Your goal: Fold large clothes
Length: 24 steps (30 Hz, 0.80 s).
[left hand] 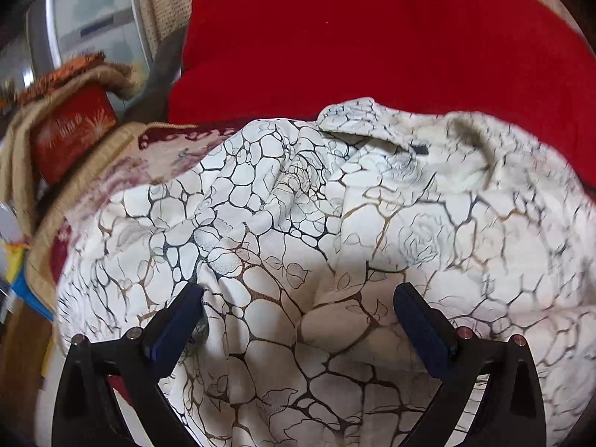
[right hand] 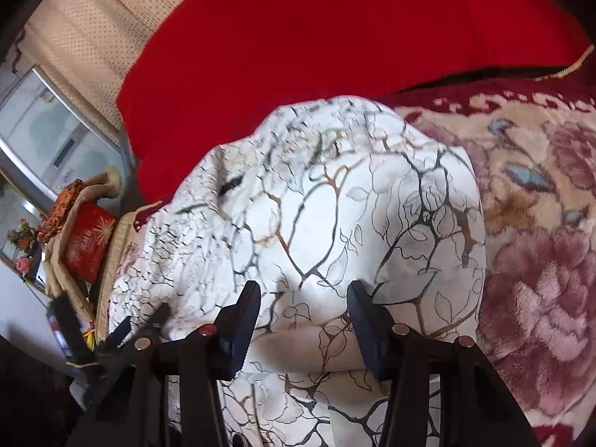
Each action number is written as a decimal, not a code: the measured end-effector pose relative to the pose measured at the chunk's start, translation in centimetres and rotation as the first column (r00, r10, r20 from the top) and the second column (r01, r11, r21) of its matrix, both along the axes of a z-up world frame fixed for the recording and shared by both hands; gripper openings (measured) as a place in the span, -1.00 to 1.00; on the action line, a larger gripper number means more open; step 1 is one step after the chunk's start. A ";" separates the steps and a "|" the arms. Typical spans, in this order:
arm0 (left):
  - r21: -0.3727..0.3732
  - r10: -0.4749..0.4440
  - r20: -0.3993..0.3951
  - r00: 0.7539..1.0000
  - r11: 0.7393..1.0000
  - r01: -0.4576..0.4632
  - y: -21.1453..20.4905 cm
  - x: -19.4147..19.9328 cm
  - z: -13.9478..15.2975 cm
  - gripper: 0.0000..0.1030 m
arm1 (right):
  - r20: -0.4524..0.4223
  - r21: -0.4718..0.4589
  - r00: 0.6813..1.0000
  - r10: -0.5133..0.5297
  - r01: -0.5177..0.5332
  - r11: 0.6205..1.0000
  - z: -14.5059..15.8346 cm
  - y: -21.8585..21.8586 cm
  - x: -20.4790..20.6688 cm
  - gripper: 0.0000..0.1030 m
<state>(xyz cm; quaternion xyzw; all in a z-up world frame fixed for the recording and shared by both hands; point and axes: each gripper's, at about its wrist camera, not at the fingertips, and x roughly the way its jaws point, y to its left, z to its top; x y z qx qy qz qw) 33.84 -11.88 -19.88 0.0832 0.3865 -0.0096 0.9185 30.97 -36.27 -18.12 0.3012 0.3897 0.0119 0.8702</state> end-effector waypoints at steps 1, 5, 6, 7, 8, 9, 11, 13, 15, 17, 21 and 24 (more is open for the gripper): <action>0.011 0.000 0.001 1.000 1.000 0.000 0.0 0.0 -0.1 0.97 | 0.028 -0.004 1.000 0.003 -0.003 1.000 0.4 0.0 -0.2 0.01; 0.020 0.001 0.002 1.000 1.000 -0.001 0.1 -0.1 -0.1 0.97 | 0.091 -0.028 0.996 0.011 -0.008 1.000 1.8 0.2 -1.3 0.01; 0.023 0.001 0.003 1.000 1.000 -0.001 0.1 0.0 -0.1 0.97 | 0.104 -0.029 0.994 0.017 -0.014 0.999 2.0 0.3 -1.3 0.01; 0.028 0.002 0.004 1.000 1.000 -0.002 0.0 0.1 -0.2 0.97 | 0.102 -0.034 0.995 0.020 -0.017 0.999 2.0 0.5 -1.2 0.01; 0.032 0.001 0.004 1.000 0.999 -0.002 -0.1 0.1 -0.3 0.97 | 0.089 -0.042 0.996 0.023 -0.019 0.999 1.9 0.8 -1.1 0.01; 0.036 0.001 0.004 1.000 0.999 -0.001 -0.2 0.1 -0.3 0.97 | 0.071 -0.049 0.997 0.025 -0.021 0.999 1.5 0.9 -0.9 0.01; 0.036 0.000 0.003 1.000 0.999 0.000 -0.2 0.1 -0.4 0.97 | 0.011 -0.062 0.999 0.031 -0.031 0.998 0.3 1.3 -0.1 0.01; 0.034 -0.002 0.003 1.000 0.999 0.002 -0.2 0.1 -0.3 0.97 | -0.022 -0.080 0.999 0.025 -0.027 0.996 -0.4 1.7 0.3 0.01; 0.034 -0.004 0.003 1.000 0.999 0.004 -0.2 0.0 -0.3 0.97 | -0.016 -0.098 0.999 0.027 -0.029 0.995 -0.2 1.9 0.3 0.01; 0.034 -0.006 0.004 1.000 0.999 0.006 -0.2 0.0 -0.3 0.97 | -0.013 -0.100 1.000 0.028 -0.029 0.995 0.0 2.0 0.2 0.01; 0.031 -0.004 0.014 1.000 1.000 0.004 0.0 -0.2 0.0 0.97 | -0.012 -0.091 1.000 0.027 -0.028 0.995 -0.1 1.8 0.3 0.01; 0.018 0.003 0.036 0.999 1.000 -0.004 0.3 -0.4 0.6 0.97 | -0.014 -0.096 1.000 0.027 -0.028 0.995 -0.3 1.7 0.4 0.01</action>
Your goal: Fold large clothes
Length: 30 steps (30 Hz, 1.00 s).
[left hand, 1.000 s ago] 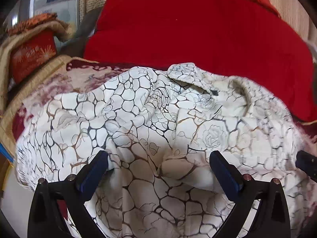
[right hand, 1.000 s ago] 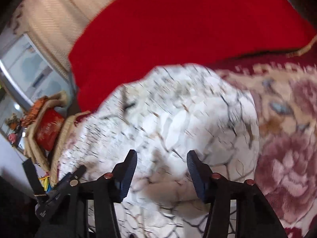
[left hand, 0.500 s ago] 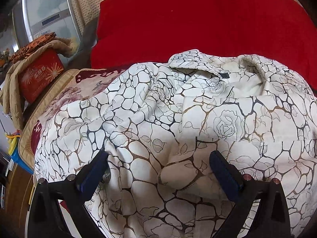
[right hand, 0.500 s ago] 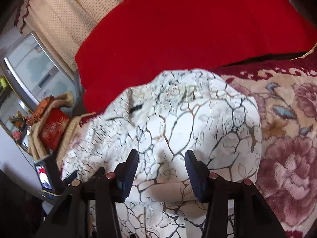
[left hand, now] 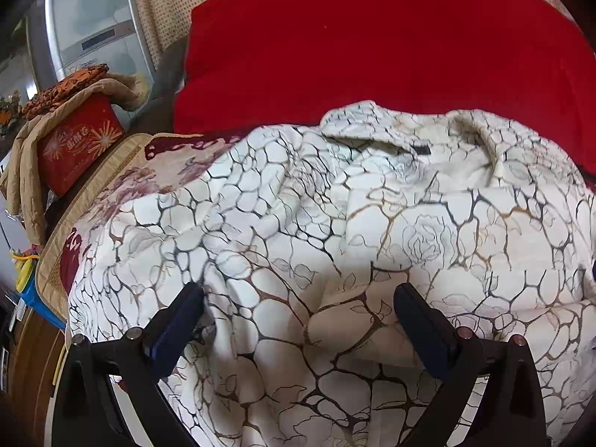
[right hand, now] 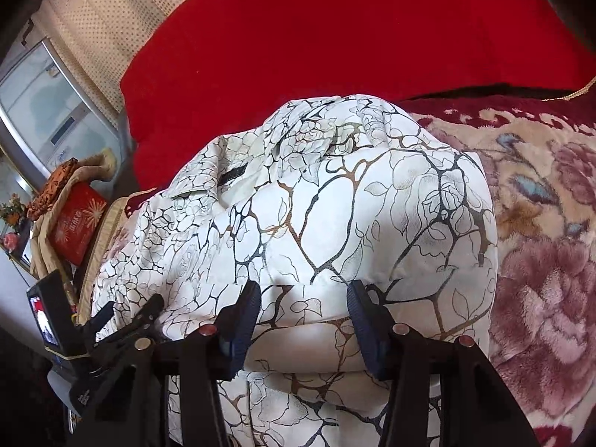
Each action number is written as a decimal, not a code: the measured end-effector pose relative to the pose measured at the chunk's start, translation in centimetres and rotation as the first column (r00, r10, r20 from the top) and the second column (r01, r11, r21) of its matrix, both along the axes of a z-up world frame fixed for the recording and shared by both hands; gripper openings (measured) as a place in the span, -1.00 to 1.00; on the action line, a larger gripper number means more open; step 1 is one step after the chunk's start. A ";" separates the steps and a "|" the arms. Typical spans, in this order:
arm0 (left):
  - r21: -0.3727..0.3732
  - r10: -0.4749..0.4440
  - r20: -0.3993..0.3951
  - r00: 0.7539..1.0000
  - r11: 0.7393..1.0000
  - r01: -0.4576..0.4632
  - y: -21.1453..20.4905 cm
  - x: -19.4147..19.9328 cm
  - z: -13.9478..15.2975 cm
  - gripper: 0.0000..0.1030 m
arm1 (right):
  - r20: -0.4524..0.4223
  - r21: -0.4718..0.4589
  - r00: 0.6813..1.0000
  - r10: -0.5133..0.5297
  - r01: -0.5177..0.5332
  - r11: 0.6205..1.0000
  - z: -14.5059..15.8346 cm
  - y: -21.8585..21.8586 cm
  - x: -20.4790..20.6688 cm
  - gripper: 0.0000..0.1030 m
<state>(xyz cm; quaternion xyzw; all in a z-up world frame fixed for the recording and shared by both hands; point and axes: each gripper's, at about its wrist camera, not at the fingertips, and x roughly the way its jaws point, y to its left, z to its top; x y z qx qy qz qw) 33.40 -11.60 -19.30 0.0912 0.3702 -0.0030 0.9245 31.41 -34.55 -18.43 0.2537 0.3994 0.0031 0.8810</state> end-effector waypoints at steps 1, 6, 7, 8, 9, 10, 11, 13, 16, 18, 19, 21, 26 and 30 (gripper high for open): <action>-0.007 0.004 0.017 1.000 1.000 -0.003 0.2 -0.2 0.3 0.97 | 0.001 -0.002 1.000 0.000 0.000 1.000 -0.2 -0.2 0.1 0.01; -0.023 0.000 0.112 0.994 1.000 0.003 0.3 -1.2 2.1 0.97 | 0.002 -0.009 1.000 0.000 0.000 1.000 -0.1 0.0 0.1 0.01; -0.028 -0.009 0.129 0.992 1.000 0.012 0.2 -1.5 2.4 0.97 | 0.001 -0.010 1.000 0.000 0.000 1.000 -0.1 0.0 0.1 0.01; -0.031 -0.017 0.145 0.989 0.999 0.022 0.1 -1.7 2.7 0.97 | 0.002 -0.011 1.000 0.001 -0.001 1.000 -0.1 0.0 0.1 0.01; -0.030 -0.022 0.154 0.988 0.999 0.027 0.0 -1.9 2.8 0.97 | 0.002 -0.013 1.000 0.001 -0.001 1.000 -0.1 0.0 0.2 0.01; -0.027 -0.029 0.165 0.986 0.999 0.034 -0.1 -2.1 3.0 0.97 | 0.001 -0.015 1.000 0.001 -0.001 1.000 -0.1 0.0 0.2 0.01; -0.022 -0.036 0.174 0.984 0.999 0.041 -0.3 -2.2 3.1 0.97 | 0.001 -0.016 1.000 0.003 -0.002 1.000 -0.1 0.0 0.3 0.01; -0.018 -0.049 0.176 0.983 0.998 0.053 -0.7 -2.3 3.2 0.97 | 0.001 -0.018 1.000 0.003 -0.003 1.000 -0.1 0.1 0.3 0.01; -0.024 -0.059 0.166 0.984 0.998 0.064 -0.9 -2.3 3.2 0.97 | 0.000 -0.019 1.000 0.005 -0.004 1.000 -0.1 0.0 0.4 0.01; -0.028 -0.061 0.163 0.985 0.997 0.066 -1.1 -2.4 3.2 0.97 | 0.000 -0.020 1.000 0.006 -0.006 1.000 -0.1 0.0 0.4 0.01; -0.032 -0.061 0.163 0.985 0.997 0.067 -1.2 -2.4 3.2 0.97 | 0.000 -0.020 1.000 0.007 -0.007 1.000 -0.1 -0.1 0.4 0.01; -0.038 -0.062 0.165 0.984 0.997 0.069 -1.3 -2.5 3.3 0.97 | 0.000 -0.020 1.000 0.008 -0.008 1.000 -0.1 -0.1 0.4 0.01; -0.044 -0.066 0.156 0.985 0.996 0.074 -1.5 -2.5 3.3 0.97 | -0.002 -0.019 1.000 0.009 -0.009 1.000 -0.1 -0.1 0.4 0.02; -0.047 -0.068 0.149 0.986 0.996 0.076 -1.5 -2.4 3.2 0.97 | -0.003 -0.018 1.000 0.013 -0.014 1.000 -0.2 -0.1 0.5 0.03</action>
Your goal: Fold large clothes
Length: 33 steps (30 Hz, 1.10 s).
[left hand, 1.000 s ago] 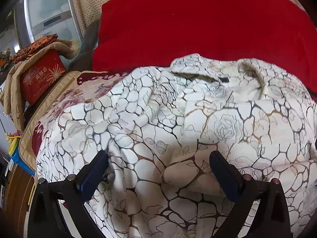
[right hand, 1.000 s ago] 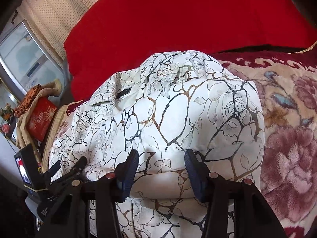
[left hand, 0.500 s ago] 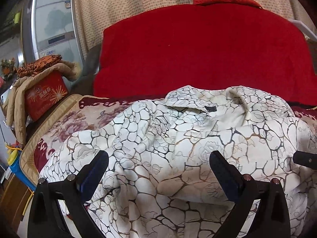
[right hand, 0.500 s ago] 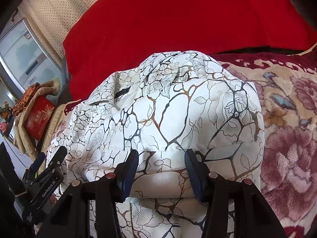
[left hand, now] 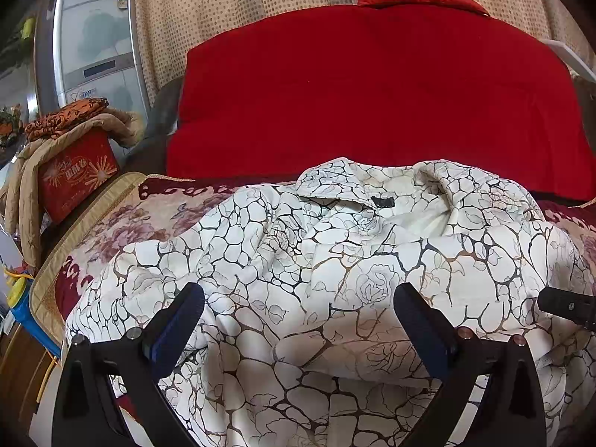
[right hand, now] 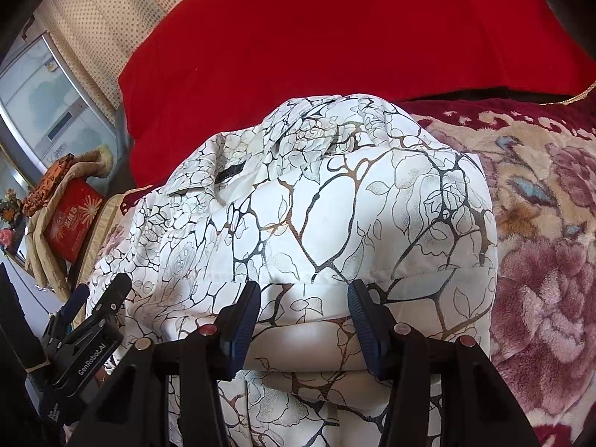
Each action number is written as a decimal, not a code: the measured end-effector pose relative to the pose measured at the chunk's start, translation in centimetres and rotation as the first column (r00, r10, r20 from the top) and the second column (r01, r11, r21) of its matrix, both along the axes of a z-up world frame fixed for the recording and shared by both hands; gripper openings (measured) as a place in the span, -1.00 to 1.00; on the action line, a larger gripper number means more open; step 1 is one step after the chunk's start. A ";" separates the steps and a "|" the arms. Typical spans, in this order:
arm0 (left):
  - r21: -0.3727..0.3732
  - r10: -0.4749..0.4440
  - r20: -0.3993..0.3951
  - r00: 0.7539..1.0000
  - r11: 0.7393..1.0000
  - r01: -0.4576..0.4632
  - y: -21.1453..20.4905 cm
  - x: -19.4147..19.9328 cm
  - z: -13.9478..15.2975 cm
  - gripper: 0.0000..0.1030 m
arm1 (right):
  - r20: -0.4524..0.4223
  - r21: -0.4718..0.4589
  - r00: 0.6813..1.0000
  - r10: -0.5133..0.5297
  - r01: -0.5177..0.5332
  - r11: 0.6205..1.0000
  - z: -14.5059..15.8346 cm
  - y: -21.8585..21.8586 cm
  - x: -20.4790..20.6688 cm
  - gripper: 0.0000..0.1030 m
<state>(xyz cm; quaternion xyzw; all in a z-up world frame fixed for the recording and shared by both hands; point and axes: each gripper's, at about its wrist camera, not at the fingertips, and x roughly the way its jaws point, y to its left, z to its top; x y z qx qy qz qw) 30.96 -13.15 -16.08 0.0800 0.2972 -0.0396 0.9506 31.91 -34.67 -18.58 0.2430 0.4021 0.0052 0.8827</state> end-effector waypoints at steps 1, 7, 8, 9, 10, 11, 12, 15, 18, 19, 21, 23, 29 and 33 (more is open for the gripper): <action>-0.002 0.000 -0.003 1.000 1.000 0.000 0.0 0.0 0.0 0.97 | 0.000 0.000 1.000 0.000 0.000 1.000 0.0 0.0 0.0 0.03; -0.005 0.002 -0.016 1.000 1.000 -0.002 0.0 0.3 -0.2 0.97 | 0.000 -0.001 1.000 0.001 -0.001 1.000 0.0 0.0 0.0 0.03; -0.003 0.000 -0.021 1.000 1.000 0.000 0.0 0.3 -0.3 0.97 | 0.000 -0.001 1.000 0.000 0.000 1.000 0.0 0.0 0.0 0.03; -0.001 -0.003 -0.031 1.000 1.000 0.003 -0.1 0.4 -0.5 0.97 | -0.001 -0.001 1.000 -0.001 0.001 1.000 0.0 0.0 0.0 0.03; 0.001 -0.007 -0.049 0.999 1.000 0.007 -0.2 0.7 -0.9 0.97 | -0.001 -0.001 1.000 0.000 0.000 1.000 0.0 0.1 0.0 0.03; 0.004 -0.011 -0.070 0.997 1.000 0.011 -0.3 1.0 -1.2 0.97 | -0.002 -0.001 1.000 0.000 0.000 1.000 0.0 0.1 0.0 0.03; 0.014 -0.013 -0.103 0.995 1.000 0.015 -0.5 1.4 -1.8 0.97 | -0.003 -0.001 1.000 -0.001 0.001 1.000 0.0 0.0 0.0 0.03; 0.060 -0.012 -0.240 0.971 0.998 0.027 -1.2 3.1 -4.5 0.97 | -0.007 0.001 1.000 -0.001 0.001 1.000 0.0 0.0 0.1 0.03; 0.022 -0.006 -0.280 0.960 1.000 0.012 -0.8 3.6 -5.3 0.99 | -0.011 0.009 1.000 0.001 -0.001 1.000 0.1 0.1 0.0 0.03; 0.029 -0.010 -0.276 0.961 0.999 0.019 -0.8 3.5 -5.1 0.99 | -0.009 0.018 1.000 -0.001 0.002 1.000 0.2 0.0 -0.1 0.03; 0.050 -0.009 -0.263 0.965 0.999 0.023 -0.7 3.2 -4.8 0.99 | 0.012 0.042 1.000 -0.010 0.009 0.999 0.6 0.1 -0.6 0.06; 0.043 -0.009 -0.242 0.970 0.999 0.020 -0.3 2.8 -4.5 0.99 | 0.059 0.071 0.998 0.001 -0.006 0.997 1.3 0.1 -1.2 0.06; 0.017 0.010 -0.170 0.985 1.000 -0.007 1.7 1.9 -2.6 0.99 | 0.097 0.029 0.994 0.045 -0.048 0.998 2.3 1.7 -1.5 0.06; -0.001 0.053 -0.150 0.987 0.999 -0.053 4.0 1.5 -1.9 0.99 | -0.028 -0.007 0.998 0.057 -0.057 0.998 0.2 2.7 -0.2 0.06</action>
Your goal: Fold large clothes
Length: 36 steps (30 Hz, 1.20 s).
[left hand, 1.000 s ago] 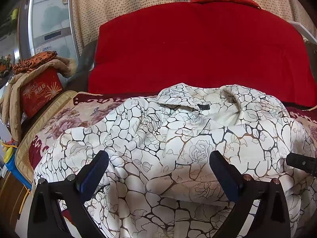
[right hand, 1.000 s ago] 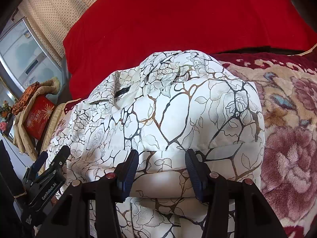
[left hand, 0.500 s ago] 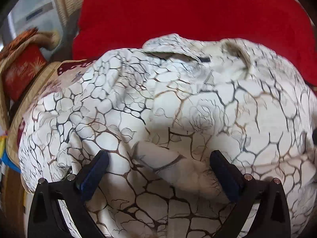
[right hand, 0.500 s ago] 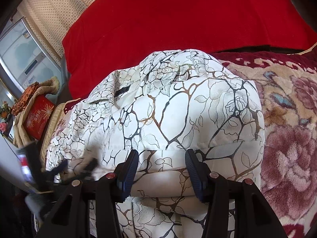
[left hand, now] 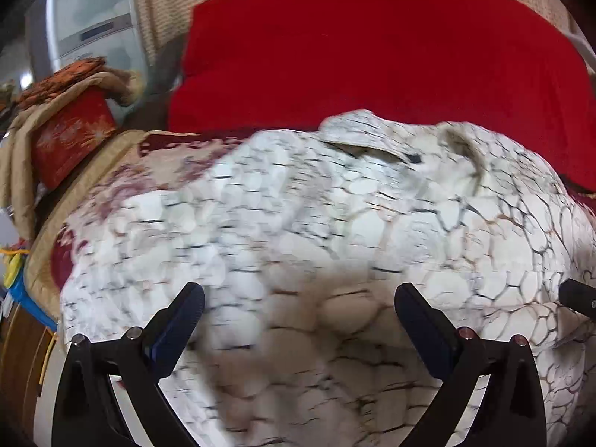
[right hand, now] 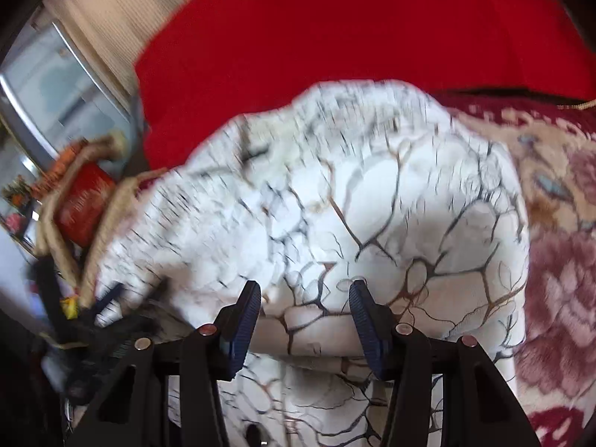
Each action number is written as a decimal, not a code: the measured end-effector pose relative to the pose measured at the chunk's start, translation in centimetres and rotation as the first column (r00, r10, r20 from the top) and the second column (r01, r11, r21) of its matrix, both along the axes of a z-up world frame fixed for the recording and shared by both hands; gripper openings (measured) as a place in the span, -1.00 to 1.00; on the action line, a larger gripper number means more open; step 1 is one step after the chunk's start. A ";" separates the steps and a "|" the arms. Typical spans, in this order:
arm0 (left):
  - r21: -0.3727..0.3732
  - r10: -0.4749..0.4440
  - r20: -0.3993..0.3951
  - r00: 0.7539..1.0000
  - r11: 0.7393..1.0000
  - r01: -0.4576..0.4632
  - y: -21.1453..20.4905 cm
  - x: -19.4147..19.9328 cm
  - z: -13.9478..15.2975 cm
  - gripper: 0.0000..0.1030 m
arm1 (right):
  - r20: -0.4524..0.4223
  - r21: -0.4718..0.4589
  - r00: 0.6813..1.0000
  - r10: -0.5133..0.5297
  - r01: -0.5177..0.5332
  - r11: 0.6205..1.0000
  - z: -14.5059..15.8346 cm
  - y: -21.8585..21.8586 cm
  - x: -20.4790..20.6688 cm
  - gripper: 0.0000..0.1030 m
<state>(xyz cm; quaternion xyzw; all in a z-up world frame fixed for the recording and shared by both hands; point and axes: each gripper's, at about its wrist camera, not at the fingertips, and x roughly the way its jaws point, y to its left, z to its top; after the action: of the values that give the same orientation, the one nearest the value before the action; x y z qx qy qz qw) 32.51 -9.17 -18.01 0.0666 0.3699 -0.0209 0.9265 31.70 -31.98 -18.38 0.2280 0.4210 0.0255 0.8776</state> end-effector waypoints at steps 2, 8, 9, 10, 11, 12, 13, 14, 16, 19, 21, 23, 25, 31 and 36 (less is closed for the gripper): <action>-0.021 0.037 0.023 0.999 0.999 -0.036 2.0 -0.4 0.6 0.99 | 0.005 -0.027 1.000 0.000 0.000 1.000 0.2 0.4 0.1 0.06; -0.135 0.190 0.065 0.980 0.974 -0.180 10.5 -2.1 1.5 0.99 | 0.012 -0.054 1.000 0.004 -0.003 0.999 0.0 0.5 -0.1 0.06; -0.164 0.225 0.059 0.973 0.963 -0.213 12.4 -2.3 1.2 0.99 | 0.014 -0.060 1.000 0.003 -0.002 0.998 0.1 0.5 -0.2 0.06; -0.191 0.253 0.050 0.966 0.952 -0.239 13.8 -2.3 1.0 0.99 | 0.016 -0.067 1.000 0.003 -0.001 0.998 0.1 0.6 -0.2 0.06; -0.226 0.287 0.036 0.957 0.935 -0.272 15.6 -2.5 0.7 0.99 | 0.017 -0.074 1.000 0.003 -0.001 0.997 0.2 0.8 -0.3 0.06; -0.262 0.325 0.016 0.946 0.914 -0.310 17.5 -2.7 0.3 0.99 | 0.019 -0.088 1.000 0.003 -0.002 0.996 0.1 0.9 -0.4 0.06; -0.303 0.372 -0.014 0.928 0.883 -0.358 19.8 -3.0 -0.3 0.99 | 0.020 -0.097 1.000 0.004 -0.002 0.995 0.0 1.4 0.0 0.07; -0.341 0.420 -0.048 0.906 0.846 -0.410 22.1 -3.3 -1.0 0.99 | 0.022 -0.108 1.000 0.005 -0.003 0.994 -0.1 1.5 0.1 0.08; -0.424 0.516 -0.117 0.848 0.746 -0.513 26.2 -3.9 -2.4 0.99 | 0.027 -0.128 1.000 0.012 -0.008 0.992 -0.1 1.9 0.2 0.13; -0.569 0.642 -0.244 0.727 0.512 -0.643 32.1 -5.5 -5.4 0.99 | 0.030 -0.146 0.999 0.013 -0.008 0.989 -0.2 2.3 0.3 0.14; -0.620 0.678 -0.353 0.645 0.346 -0.704 35.3 -6.6 -7.8 0.96 | 0.031 -0.150 0.999 0.013 -0.008 0.989 -0.2 2.4 0.4 0.14; -0.656 0.686 -0.460 0.564 0.166 -0.736 37.9 -7.5 -10.6 0.95 | 0.033 -0.149 0.999 0.012 -0.007 0.989 -0.2 2.6 0.6 0.14; -0.676 0.663 -0.534 0.525 0.038 -0.736 39.0 -8.0 -12.8 0.94 | 0.033 -0.148 0.999 0.012 -0.007 0.989 -0.3 2.7 0.7 0.14; -0.708 0.537 -0.653 0.535 -0.179 -0.684 38.8 -7.0 -17.6 0.94 | 0.033 -0.154 0.999 0.020 -0.015 0.988 -0.3 3.0 0.8 0.14; -0.734 0.517 -0.667 0.536 -0.334 -0.592 39.1 -6.5 -19.7 0.94 | 0.033 -0.145 0.999 0.027 -0.021 0.989 -0.4 3.0 0.7 0.14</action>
<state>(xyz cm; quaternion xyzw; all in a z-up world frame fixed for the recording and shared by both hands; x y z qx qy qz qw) 26.03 29.89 -37.71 -0.7516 0.2577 0.1873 0.5775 32.41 -29.00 -18.77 0.1581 0.4090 0.0095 0.8987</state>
